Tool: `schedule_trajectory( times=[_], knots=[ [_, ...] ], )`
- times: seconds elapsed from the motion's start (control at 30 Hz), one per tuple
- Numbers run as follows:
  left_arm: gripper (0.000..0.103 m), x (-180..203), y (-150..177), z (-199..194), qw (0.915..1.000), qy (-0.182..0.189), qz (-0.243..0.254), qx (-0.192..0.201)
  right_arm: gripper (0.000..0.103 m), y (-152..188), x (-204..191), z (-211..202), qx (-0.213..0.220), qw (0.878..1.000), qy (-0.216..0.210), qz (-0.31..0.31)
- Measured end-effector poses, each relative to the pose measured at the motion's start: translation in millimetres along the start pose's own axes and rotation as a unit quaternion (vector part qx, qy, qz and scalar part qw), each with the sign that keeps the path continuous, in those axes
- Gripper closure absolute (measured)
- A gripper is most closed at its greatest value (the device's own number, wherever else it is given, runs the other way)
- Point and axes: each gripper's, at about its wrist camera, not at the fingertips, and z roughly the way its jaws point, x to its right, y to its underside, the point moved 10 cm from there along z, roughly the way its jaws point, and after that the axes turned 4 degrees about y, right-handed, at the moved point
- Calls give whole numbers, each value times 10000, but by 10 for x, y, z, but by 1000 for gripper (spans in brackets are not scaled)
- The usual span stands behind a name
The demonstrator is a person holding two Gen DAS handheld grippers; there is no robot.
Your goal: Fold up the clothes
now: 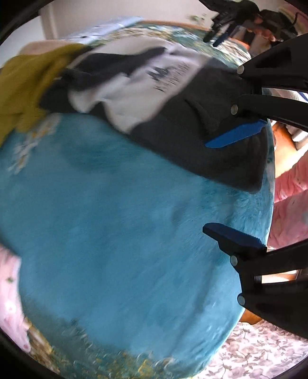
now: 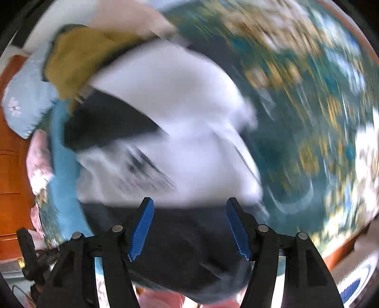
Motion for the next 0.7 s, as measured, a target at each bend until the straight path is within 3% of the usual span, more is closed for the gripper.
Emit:
schedule_trajectory(
  times=[0.1, 0.23, 0.4, 0.43, 0.47, 0.5, 0.53, 0.57, 0.6, 0.7],
  knots=[
    [33, 47, 149, 317, 9997, -74, 162, -166, 39, 394, 384, 315, -450, 9983, -156, 331],
    [33, -27, 201, 595, 9988, -386, 176, -233, 39, 503, 424, 401, -529, 9969, -388, 428],
    [30, -11, 167, 611, 9987, -492, 103, -107, 38, 636, 474, 506, -628, 9942, -677, 548],
    [31, -5, 174, 605, 9985, -520, 118, -117, 40, 663, 484, 526, -648, 9935, -735, 572],
    [31, 0, 182, 599, 9983, -548, 133, -126, 58, 689, 494, 546, -668, 9928, -793, 596],
    [39, 6, 190, 594, 9981, -576, 148, -135, 77, 716, 504, 567, -687, 9921, -851, 620],
    [65, 22, 201, 589, 9983, -548, 144, -158, 81, 742, 515, 587, -707, 9913, -908, 644],
    [78, 53, 215, 587, 9988, -442, 112, -200, 90, 766, 520, 601, -728, 9903, -976, 665],
    [95, 95, 227, 571, 9991, -340, 76, -223, 92, 770, 489, 572, -756, 9887, -1111, 658],
    [97, 231, 251, 392, 9994, -225, 275, -60, 94, 749, 421, 377, -676, 9880, -1314, 446]
  ],
)
